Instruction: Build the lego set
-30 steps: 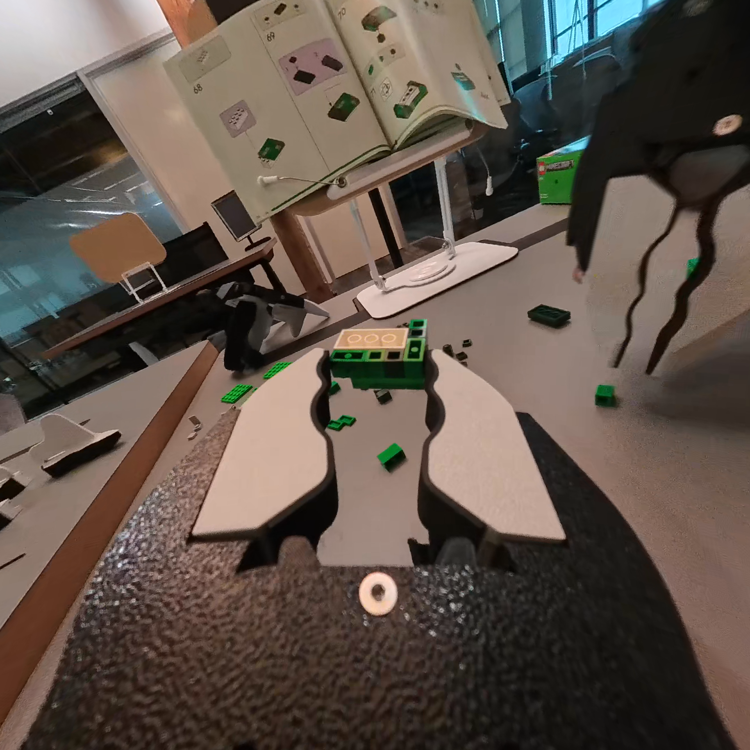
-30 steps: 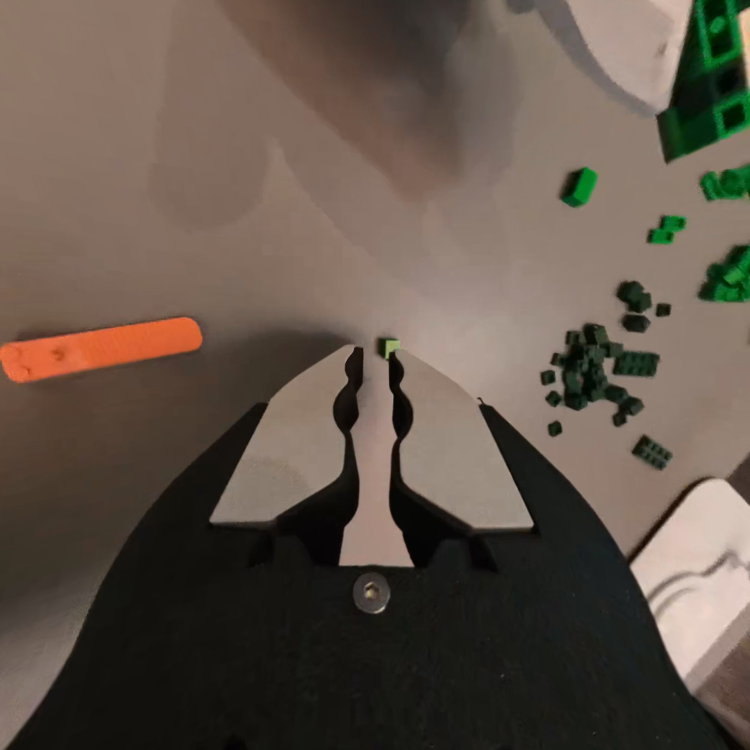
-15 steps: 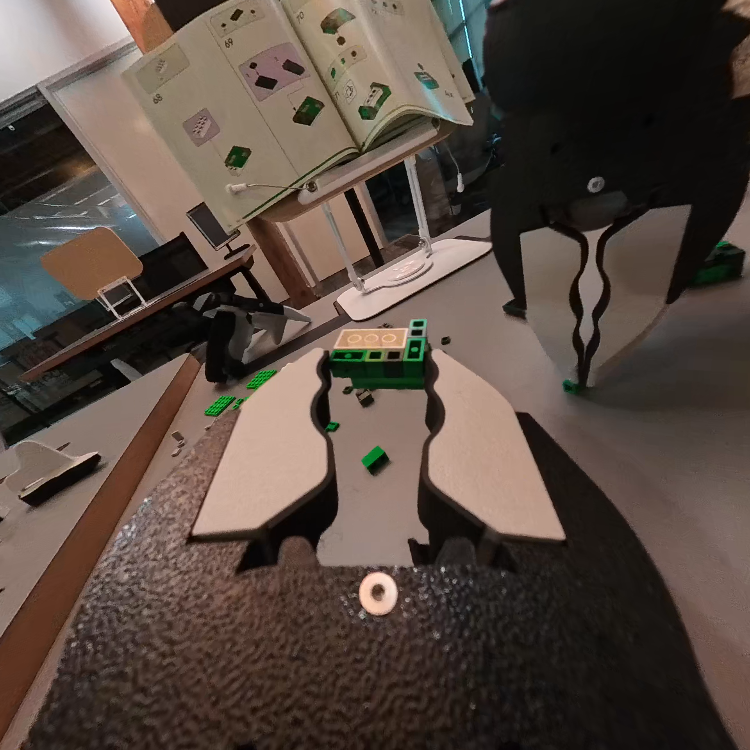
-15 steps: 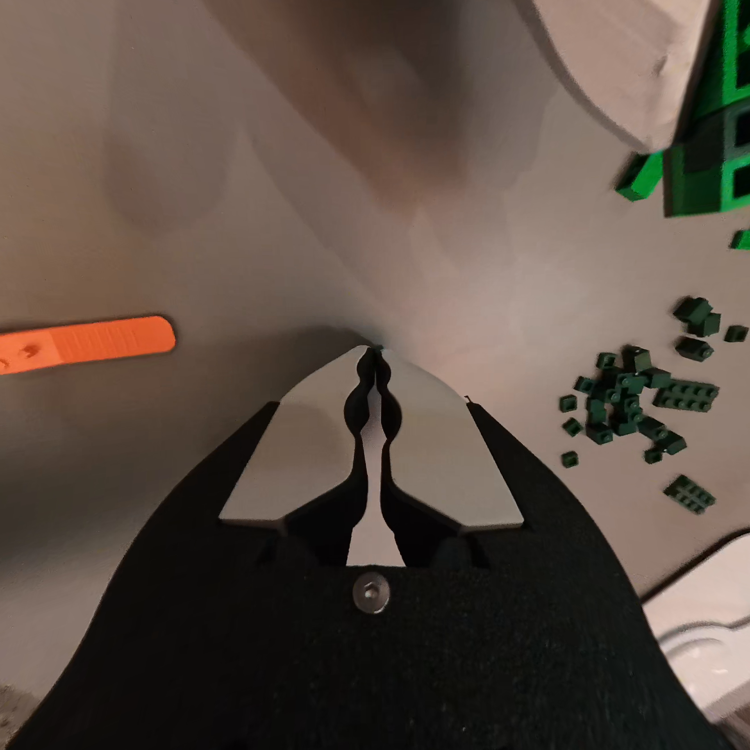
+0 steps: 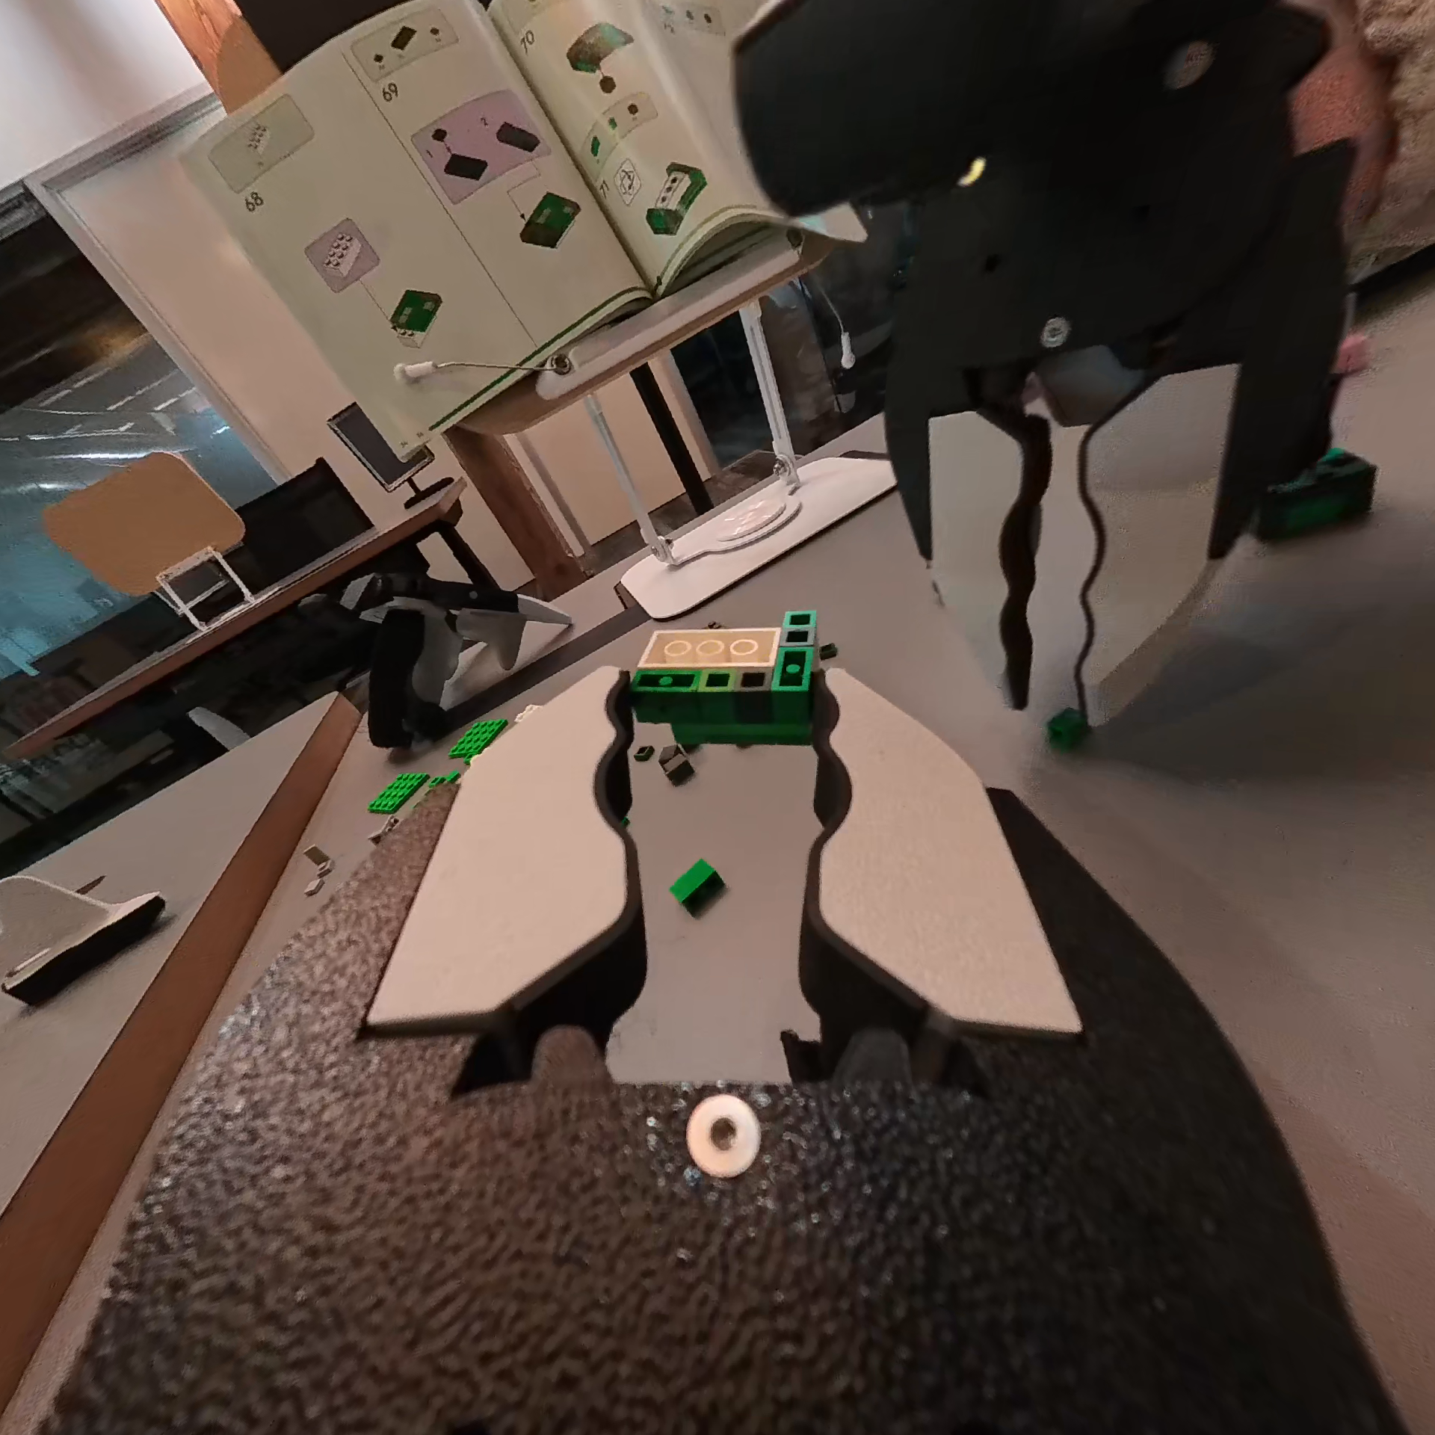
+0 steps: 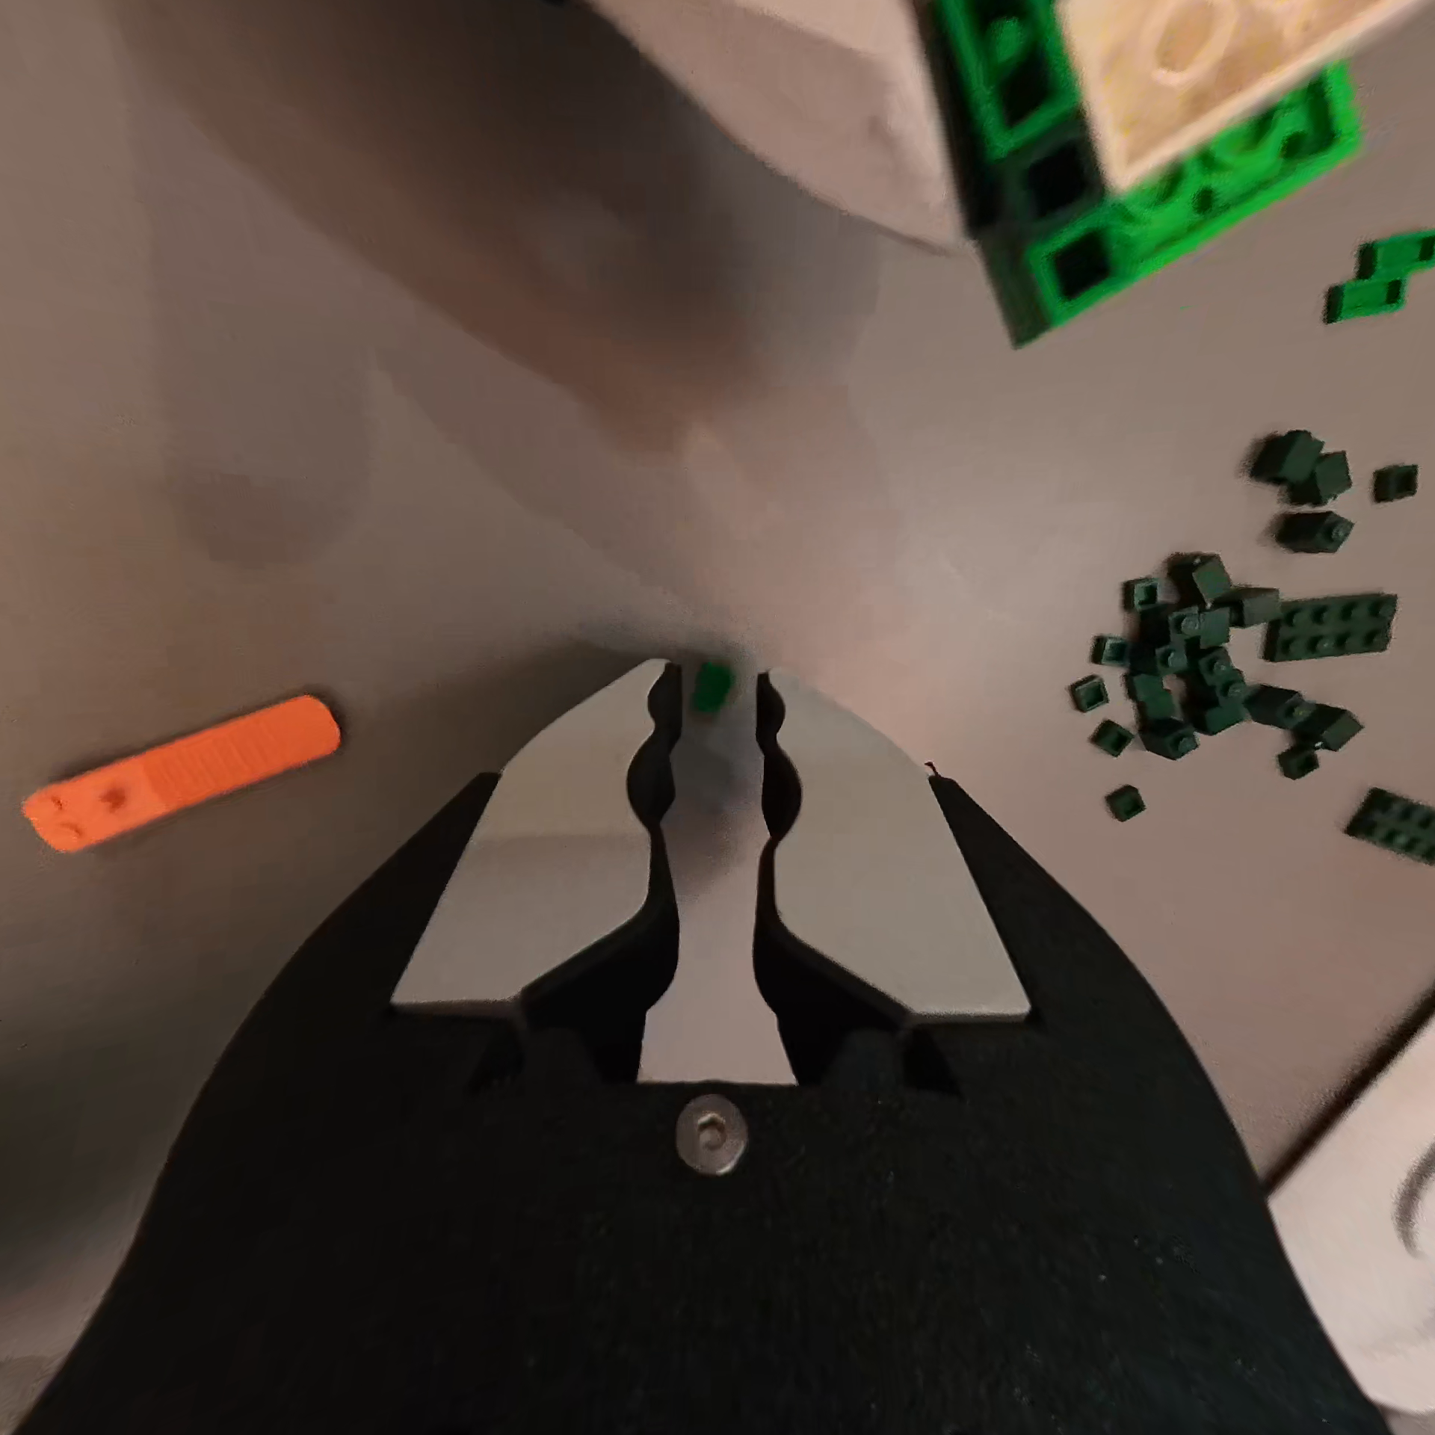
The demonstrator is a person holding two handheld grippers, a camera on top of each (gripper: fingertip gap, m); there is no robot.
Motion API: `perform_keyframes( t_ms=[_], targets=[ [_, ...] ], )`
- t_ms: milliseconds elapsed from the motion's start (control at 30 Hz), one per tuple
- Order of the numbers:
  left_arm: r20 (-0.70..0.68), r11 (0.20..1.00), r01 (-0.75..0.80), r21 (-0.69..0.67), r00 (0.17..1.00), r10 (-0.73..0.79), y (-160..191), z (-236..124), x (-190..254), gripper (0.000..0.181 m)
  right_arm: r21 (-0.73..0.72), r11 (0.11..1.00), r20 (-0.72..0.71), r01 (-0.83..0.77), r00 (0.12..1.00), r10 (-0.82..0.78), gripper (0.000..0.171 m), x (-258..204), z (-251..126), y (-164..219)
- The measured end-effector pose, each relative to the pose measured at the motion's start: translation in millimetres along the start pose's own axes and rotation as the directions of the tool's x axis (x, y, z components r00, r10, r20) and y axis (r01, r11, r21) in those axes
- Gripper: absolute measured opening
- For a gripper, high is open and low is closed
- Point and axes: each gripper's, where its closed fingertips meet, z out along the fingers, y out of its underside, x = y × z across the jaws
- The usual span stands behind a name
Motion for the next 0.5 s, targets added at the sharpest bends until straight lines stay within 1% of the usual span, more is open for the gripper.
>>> perform_keyframes(
  t_ms=[67,200,233,300,367,433,500],
  targets=[
    [-0.002,1.000,-0.002,-0.001,1.000,0.002,0,0,0,0.045,-0.002,0.996,0.047,-0.089,0.995,0.089,0.015,0,0,-2],
    [-0.002,1.000,-0.007,-0.006,1.000,0.007,1,0,1,0.045,-0.064,0.965,0.062,-0.254,0.964,0.258,0.014,8,-2,-1],
    [0.005,1.000,-0.006,-0.008,1.000,0.006,1,0,0,0.045,-0.081,0.949,0.073,-0.304,0.948,0.310,0.015,9,-3,-1],
    [0.032,1.000,-0.001,-0.023,0.999,0.002,4,0,-5,0.045,-0.125,0.913,0.145,-0.389,0.903,0.405,0.024,2,-5,-2],
    [0.076,0.999,0.012,-0.036,0.997,-0.009,6,-1,-14,0.045,-0.152,0.898,0.153,-0.413,0.888,0.435,0.025,3,-6,-2],
    [0.132,0.999,0.022,-0.046,0.991,-0.016,9,-3,-24,0.045,-0.177,0.896,0.120,-0.407,0.895,0.430,0.019,7,-4,1],
    [0.163,0.998,0.034,-0.053,0.986,-0.025,10,-5,-31,0.045,-0.197,0.901,0.121,-0.386,0.903,0.413,0.015,5,-1,-1]
  ],
)
